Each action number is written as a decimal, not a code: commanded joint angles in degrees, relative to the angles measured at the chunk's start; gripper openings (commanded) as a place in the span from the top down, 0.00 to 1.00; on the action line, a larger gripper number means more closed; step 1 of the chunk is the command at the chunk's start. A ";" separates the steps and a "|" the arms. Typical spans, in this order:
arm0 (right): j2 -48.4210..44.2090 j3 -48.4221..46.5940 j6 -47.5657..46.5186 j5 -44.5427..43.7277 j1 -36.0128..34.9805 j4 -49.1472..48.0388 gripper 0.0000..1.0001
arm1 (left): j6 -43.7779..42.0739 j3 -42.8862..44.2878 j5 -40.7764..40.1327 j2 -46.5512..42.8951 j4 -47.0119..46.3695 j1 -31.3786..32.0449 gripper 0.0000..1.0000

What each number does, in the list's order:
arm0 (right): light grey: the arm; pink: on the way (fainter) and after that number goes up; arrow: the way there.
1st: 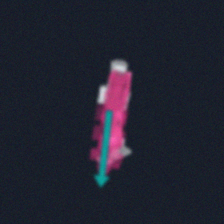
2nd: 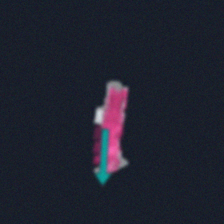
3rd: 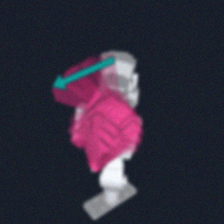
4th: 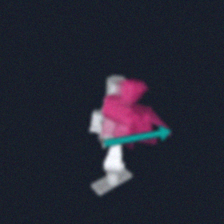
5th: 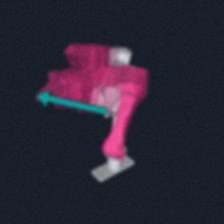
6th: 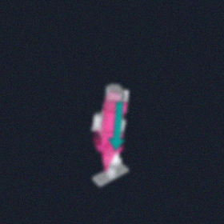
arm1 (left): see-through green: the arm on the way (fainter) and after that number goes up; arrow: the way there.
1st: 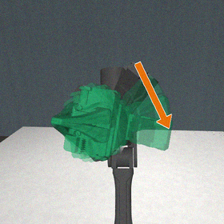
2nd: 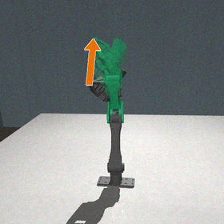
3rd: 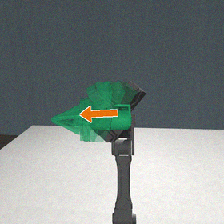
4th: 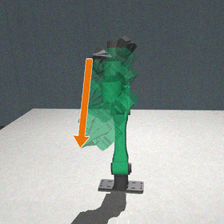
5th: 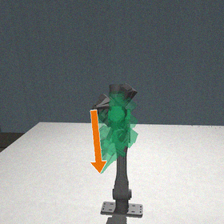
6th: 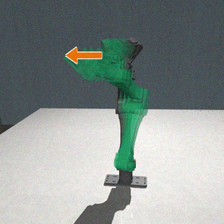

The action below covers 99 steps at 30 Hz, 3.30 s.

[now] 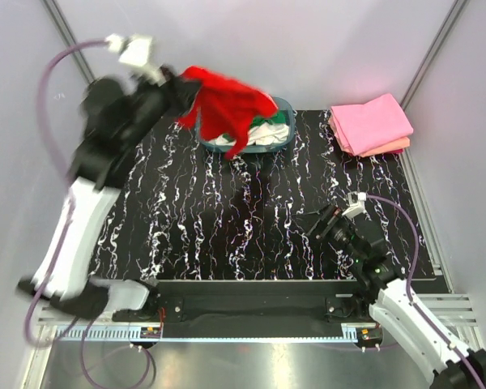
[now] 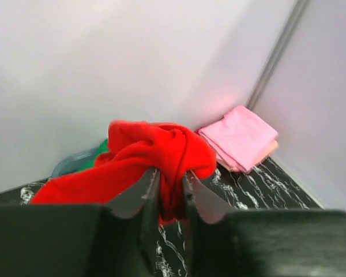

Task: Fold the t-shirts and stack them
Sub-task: Grab the tshirt from the pile, then move the tshirt to the center of the board, then flatten the tshirt out

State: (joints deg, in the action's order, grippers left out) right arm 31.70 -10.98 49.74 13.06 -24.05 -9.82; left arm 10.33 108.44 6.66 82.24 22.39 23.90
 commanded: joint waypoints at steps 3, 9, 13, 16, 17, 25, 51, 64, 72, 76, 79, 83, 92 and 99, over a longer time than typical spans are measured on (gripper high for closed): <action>-6.21 -2.28 0.45 -5.15 -0.38 11.55 0.00 | 4.43 -19.99 -0.50 -17.62 12.88 -0.08 0.03; 1.23 -12.73 -0.61 -1.74 -0.73 22.65 0.00 | 14.27 -38.81 -13.14 -29.64 31.72 -0.17 0.01; 17.02 -20.10 1.67 -6.68 -12.17 25.20 0.00 | 17.09 -47.51 -14.12 -36.96 32.98 -0.17 0.01; 30.57 -28.87 2.47 -19.50 -27.99 28.88 0.00 | 19.81 -51.21 -14.74 -38.20 33.77 -0.34 0.01; 33.92 -31.27 2.38 -21.56 -29.89 30.46 0.00 | 20.52 -52.01 -14.48 -37.86 33.51 -0.35 0.01; 54.32 -44.81 -1.30 -21.43 -23.95 30.92 0.00 | 18.77 -54.57 -14.83 -36.79 33.68 -4.38 0.01; 87.30 -72.97 -11.42 -15.00 -16.12 45.51 0.73 | 23.42 -61.60 -7.09 -34.25 26.56 -13.35 0.04; 39.87 -42.38 -2.47 -32.12 -0.04 53.49 0.98 | 23.42 -61.68 -7.01 -34.25 23.67 -13.09 0.17; 34.83 -41.39 -4.90 -33.20 0.06 52.39 0.00 | 22.89 -63.71 -4.81 -30.13 20.33 -11.25 0.16; 44.71 -47.53 -12.54 -26.17 0.15 47.71 0.02 | 24.21 -64.58 -5.08 -27.14 16.39 -9.14 0.16; 56.05 -56.50 -16.32 -21.60 0.06 49.81 0.04 | 24.39 -64.41 -5.51 -23.18 11.91 -5.37 0.16; 65.66 -65.54 -19.15 -19.04 0.06 49.20 0.05 | 22.55 -63.80 -4.46 -16.51 1.88 -2.46 0.12; 74.38 -74.89 -20.64 -16.49 0.06 50.52 0.06 | 19.65 -52.39 -2.87 8.79 -11.31 -1.23 0.17; 74.38 -73.66 -21.96 -13.59 -0.03 48.94 0.07 | 16.04 -45.26 -1.82 20.15 -14.48 1.41 0.18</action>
State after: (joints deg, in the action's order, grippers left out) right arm 106.50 -83.35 29.50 -3.05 -23.75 40.18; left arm 28.82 59.79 3.55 99.61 13.06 24.08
